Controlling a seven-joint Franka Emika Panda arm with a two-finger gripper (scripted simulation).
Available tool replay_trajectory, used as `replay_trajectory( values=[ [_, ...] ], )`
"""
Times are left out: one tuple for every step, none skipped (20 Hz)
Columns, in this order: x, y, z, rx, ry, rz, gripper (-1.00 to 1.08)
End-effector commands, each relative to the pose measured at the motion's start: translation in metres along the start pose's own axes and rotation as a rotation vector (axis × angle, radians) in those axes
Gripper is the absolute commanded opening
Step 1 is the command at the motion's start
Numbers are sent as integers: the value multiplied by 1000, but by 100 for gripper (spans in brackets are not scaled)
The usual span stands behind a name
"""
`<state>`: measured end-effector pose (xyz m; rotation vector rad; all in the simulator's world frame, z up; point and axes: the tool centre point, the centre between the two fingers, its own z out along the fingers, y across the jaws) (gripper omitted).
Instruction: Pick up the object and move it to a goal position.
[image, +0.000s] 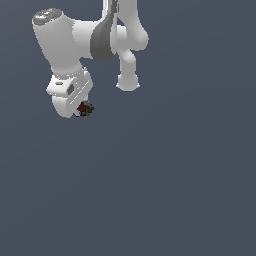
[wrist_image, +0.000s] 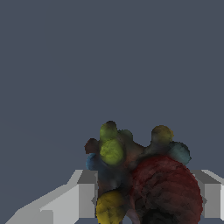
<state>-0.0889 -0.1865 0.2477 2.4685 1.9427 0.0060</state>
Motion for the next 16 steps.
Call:
replay_trajectory(
  values=[
    [-10, 3, -18, 1, 0, -1, -100],
    [-13, 5, -24, 1, 0, -1, -100],
    [-16, 6, -29, 1, -1, 0, -100],
    [-19, 7, -34, 1, -1, 0, -100],
    [-22, 8, -38, 2, -1, 0, -100],
    [-24, 9, -42, 2, -1, 0, -100],
    [-26, 10, -46, 2, -2, 0, -100],
    [-27, 11, -49, 2, -2, 0, -100],
    [-29, 12, -51, 2, -2, 0, -100],
    [-30, 12, -53, 2, -3, 1, -100],
    [-31, 13, -54, 2, -3, 1, -100],
    [-31, 13, -55, 2, -3, 1, -100],
    [-32, 13, -55, 2, -3, 1, -100],
    [-31, 14, -55, 2, -3, 1, -100],
    [-31, 14, -55, 2, -3, 1, -100],
    [-31, 14, -54, 2, -3, 1, -100]
  ],
)
